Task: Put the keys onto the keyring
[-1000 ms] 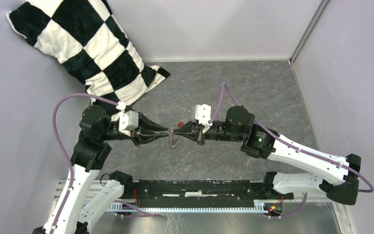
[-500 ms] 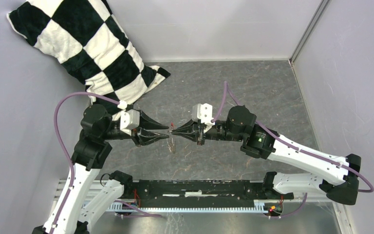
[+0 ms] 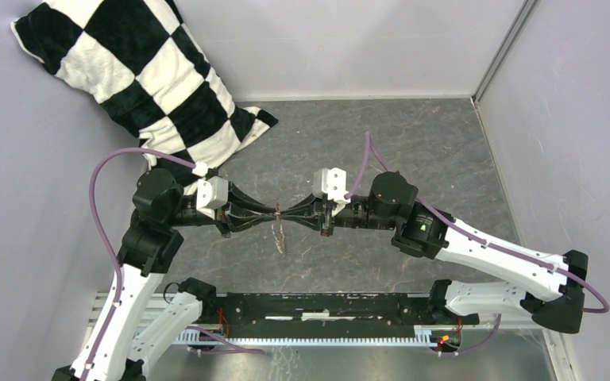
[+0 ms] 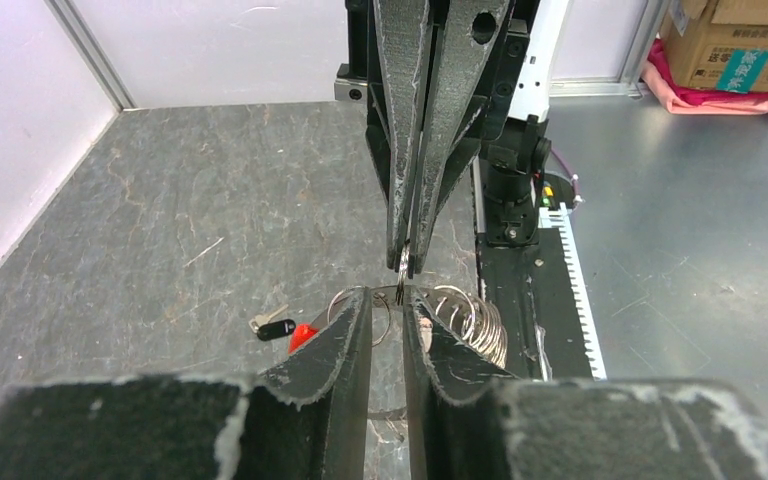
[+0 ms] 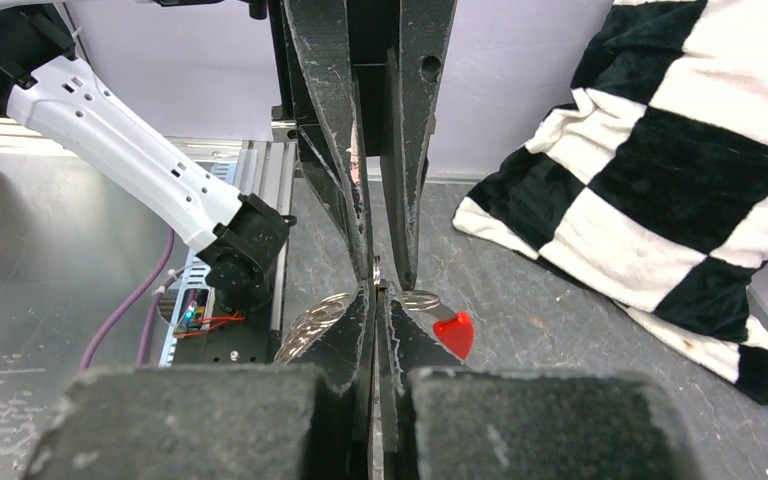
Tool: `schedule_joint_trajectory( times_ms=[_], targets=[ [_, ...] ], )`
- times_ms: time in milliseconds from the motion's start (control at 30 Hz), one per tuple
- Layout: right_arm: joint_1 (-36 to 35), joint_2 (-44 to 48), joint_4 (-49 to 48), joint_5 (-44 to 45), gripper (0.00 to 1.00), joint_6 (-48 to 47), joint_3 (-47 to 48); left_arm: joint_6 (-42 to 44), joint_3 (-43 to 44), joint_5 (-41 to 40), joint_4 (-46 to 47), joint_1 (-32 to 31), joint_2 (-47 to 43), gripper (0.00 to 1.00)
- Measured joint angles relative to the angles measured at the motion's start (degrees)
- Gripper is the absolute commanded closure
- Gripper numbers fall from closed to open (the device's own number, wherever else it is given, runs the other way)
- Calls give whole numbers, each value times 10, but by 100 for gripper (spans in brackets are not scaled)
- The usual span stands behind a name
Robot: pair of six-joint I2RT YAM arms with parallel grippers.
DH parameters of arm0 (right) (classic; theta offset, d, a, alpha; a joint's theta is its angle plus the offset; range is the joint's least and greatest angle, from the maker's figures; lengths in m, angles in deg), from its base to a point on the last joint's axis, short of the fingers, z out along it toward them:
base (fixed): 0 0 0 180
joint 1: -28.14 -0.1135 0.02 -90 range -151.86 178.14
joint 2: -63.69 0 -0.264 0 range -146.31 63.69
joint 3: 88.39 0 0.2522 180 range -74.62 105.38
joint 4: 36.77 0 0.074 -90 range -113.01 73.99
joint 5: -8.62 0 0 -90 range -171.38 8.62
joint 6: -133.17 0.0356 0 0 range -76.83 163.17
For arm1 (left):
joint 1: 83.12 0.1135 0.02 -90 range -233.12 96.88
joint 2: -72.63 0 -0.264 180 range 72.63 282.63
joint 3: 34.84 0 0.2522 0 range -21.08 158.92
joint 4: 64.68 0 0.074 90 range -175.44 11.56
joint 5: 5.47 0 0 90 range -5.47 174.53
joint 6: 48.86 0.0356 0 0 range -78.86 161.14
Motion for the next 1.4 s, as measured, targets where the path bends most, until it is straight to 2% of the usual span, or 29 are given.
schedule_joint_trajectory(
  times_ms=[133, 200, 300, 367, 433, 500, 567, 633, 733, 900, 1033, 1200, 1400],
  targets=[
    [0, -3, -1, 0, 100, 2, 0, -1, 0, 2, 6, 0, 0, 76],
    [0, -3, -1, -1, 100, 2, 0, -1, 0, 4, 7, 0, 0, 82],
    [0, -3, -2, 0, 100, 2, 0, 0, 0, 9, 6, 0, 0, 98],
    [0, -3, -3, 0, 99, 2, 0, 1, 0, 12, 5, 0, 0, 98],
    [0, -3, -3, 0, 95, 3, 0, 3, 0, 19, 3, 0, -1, 98],
    [0, -3, -3, 1, 84, 4, 0, 15, 0, 24, -3, 0, -1, 98],
    [0, -4, -1, 2, 64, 7, 0, 40, 1, 27, -14, 0, -3, 98],
    [1, -3, -2, 5, 51, 10, 0, 66, 1, 33, -35, 0, -6, 98],
    [5, 0, 1, 16, 40, 13, 0, 110, 4, 37, -66, 0, -7, 98],
    [46, 29, 20, 35, 39, 32, 0, 183, 16, 39, -119, 0, 1, 98],
    [137, 40, 50, 60, 34, 78, 0, 222, 17, 38, -145, 0, 6, 98],
    [190, -10, 109, 158, 34, 105, -21, 245, 17, 38, -156, 0, 5, 98],
    [226, -95, 127, 213, 39, 115, -116, 254, 17, 37, -158, 0, 0, 98]
  ],
)
